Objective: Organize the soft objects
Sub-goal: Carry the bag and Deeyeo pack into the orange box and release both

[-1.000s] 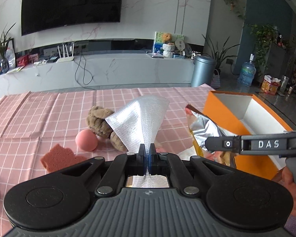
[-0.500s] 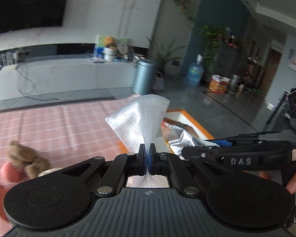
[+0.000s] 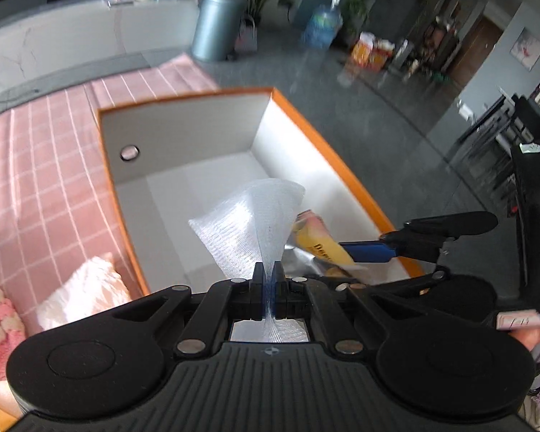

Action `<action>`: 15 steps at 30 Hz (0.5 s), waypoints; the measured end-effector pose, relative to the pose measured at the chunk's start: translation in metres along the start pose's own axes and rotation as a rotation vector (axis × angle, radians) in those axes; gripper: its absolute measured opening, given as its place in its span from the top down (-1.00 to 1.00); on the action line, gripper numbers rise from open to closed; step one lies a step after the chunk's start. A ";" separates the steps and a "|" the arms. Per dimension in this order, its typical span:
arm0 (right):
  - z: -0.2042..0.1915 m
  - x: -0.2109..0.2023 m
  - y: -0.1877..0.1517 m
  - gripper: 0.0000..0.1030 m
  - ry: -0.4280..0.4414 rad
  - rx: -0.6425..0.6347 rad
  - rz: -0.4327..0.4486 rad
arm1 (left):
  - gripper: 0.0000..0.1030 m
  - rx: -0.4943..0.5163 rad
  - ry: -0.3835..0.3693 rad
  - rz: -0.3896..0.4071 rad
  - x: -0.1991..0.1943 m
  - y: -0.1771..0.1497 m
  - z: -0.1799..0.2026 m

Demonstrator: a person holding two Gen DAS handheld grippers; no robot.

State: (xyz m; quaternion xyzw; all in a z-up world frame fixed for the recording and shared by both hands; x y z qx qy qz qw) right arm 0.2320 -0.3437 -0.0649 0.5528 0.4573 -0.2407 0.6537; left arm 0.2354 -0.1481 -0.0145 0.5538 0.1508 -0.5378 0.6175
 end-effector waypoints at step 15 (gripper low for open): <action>-0.005 0.041 -0.005 0.03 -0.041 -0.090 -0.141 | 0.75 0.026 0.082 -0.137 0.020 -0.010 0.010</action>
Point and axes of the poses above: each gripper's, at about its wrist camera, not at the fingertips, and x roughly the way its jaws point, z to its right, y to its top, the point moved 2 cm from there along x, roughly the way its jaws point, and after that the axes turned 2 degrees about -x, right-handed, at the moved point
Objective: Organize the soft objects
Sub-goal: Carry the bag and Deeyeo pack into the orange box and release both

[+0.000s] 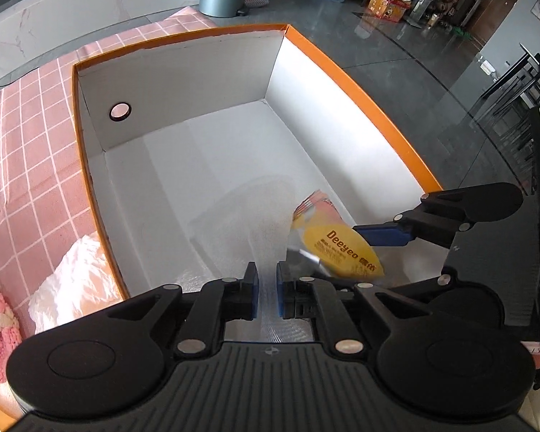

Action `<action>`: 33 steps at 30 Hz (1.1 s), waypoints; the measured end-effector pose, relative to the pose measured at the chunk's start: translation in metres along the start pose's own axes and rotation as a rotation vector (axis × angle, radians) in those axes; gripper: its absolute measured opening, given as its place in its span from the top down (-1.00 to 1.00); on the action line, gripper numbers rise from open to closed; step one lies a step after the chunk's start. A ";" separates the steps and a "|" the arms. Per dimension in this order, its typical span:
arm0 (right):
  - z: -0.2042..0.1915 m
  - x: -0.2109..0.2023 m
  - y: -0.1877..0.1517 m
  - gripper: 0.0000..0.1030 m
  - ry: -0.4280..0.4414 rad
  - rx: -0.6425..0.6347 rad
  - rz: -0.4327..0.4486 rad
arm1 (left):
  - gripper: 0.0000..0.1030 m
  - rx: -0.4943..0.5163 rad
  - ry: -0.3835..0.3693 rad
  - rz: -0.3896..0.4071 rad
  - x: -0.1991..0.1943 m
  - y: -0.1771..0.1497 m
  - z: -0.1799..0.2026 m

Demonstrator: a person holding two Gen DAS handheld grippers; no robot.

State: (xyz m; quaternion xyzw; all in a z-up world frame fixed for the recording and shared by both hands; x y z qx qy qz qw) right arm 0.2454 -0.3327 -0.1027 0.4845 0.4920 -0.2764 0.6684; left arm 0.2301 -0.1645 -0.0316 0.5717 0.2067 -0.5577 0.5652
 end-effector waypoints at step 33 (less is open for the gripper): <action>-0.061 -0.115 -0.013 -0.59 -0.089 0.030 0.429 | -0.24 0.054 -0.006 0.356 -0.124 -0.050 -0.057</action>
Point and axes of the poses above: each gripper's, at about its wrist camera, not at the fingertips, and x roughly the way its jaws point, z to its right, y to its top, the point moved 2 cm from there along x, roughly the way its jaws point, and after that the axes turned 2 degrees about -x, right-handed, at the moved point
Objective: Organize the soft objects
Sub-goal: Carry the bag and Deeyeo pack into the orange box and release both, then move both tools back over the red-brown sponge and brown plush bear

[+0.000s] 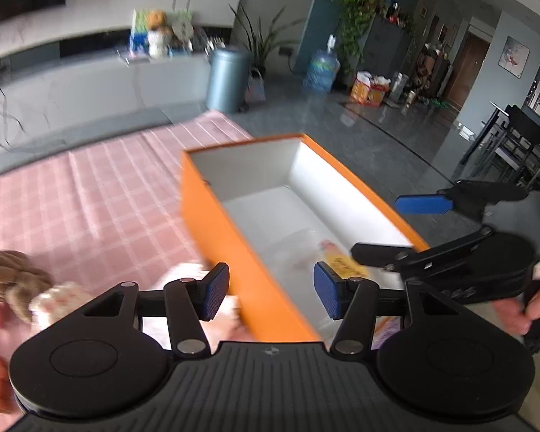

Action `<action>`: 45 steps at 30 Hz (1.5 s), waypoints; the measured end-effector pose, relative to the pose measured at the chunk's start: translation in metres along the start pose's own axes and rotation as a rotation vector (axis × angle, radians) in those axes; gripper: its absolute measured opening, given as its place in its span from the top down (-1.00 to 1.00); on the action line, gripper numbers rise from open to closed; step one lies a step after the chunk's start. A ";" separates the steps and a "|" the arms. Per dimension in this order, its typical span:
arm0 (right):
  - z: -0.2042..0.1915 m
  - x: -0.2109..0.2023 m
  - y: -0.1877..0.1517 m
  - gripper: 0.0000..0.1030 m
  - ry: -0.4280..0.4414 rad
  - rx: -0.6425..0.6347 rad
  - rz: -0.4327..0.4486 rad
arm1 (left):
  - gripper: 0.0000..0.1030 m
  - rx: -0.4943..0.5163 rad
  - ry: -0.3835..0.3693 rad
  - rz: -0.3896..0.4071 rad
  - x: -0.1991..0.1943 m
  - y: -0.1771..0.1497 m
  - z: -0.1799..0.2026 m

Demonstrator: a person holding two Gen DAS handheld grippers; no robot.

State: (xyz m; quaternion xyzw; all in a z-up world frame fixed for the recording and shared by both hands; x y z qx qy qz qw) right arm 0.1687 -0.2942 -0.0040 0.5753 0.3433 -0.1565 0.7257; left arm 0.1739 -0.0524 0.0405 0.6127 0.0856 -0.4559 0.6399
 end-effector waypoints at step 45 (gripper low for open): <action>-0.341 0.130 0.037 -0.64 0.305 -0.072 0.092 | -0.20 0.568 0.481 0.054 -0.101 -0.204 -0.282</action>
Point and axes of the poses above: each gripper's, at about its wrist camera, not at the fingertips, and x roughly the way its jaws point, z to its right, y to its top, the point moved 2 cm from there along x, roughly the way its jaws point, and after that the axes turned 2 degrees about -x, right-handed, at the moved point
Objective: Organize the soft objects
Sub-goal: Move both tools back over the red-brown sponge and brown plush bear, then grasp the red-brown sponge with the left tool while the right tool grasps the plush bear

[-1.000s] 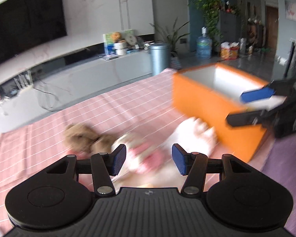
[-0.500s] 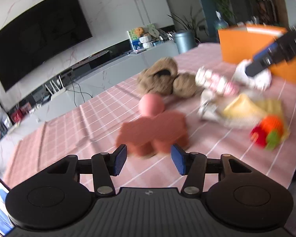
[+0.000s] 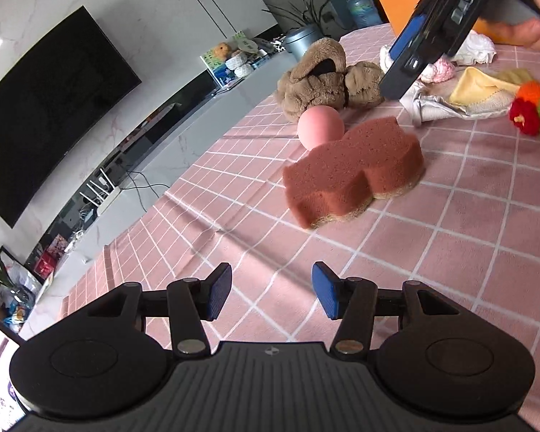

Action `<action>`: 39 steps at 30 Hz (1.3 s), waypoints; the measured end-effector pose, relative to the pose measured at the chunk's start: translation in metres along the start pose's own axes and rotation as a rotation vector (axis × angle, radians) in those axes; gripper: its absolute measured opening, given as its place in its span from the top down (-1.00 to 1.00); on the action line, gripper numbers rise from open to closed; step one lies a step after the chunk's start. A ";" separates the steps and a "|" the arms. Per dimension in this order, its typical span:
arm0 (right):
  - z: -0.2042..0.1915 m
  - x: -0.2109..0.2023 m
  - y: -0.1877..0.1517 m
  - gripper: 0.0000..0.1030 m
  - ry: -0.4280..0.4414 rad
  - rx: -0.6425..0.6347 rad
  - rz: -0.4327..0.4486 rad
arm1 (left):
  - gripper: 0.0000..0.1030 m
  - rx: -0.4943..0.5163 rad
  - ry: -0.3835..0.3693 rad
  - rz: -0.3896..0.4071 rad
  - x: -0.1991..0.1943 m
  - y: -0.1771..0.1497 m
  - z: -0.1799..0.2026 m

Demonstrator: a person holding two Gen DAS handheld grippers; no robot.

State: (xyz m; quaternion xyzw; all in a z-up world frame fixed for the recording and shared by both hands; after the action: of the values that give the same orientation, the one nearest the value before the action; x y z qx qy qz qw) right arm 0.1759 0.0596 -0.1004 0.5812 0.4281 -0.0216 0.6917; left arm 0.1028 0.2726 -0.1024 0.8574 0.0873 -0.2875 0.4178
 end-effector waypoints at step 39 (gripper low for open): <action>-0.014 0.052 0.010 0.65 0.220 0.125 -0.207 | -0.39 -0.274 -0.332 -0.118 0.021 0.044 0.006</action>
State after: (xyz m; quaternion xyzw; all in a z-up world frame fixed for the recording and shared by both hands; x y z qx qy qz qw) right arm 0.2060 0.0990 -0.1243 0.5746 0.5566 -0.0556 0.5974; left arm 0.1352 0.2382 -0.0877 0.7269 0.1055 -0.4340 0.5217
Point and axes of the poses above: each gripper's, at about its wrist camera, not at the fingertips, and x roughly the way its jaws point, z to its right, y to its top, the point moved 2 cm from there along x, roughly the way its jaws point, and after that the axes turned 2 degrees about -x, right-handed, at the moved point
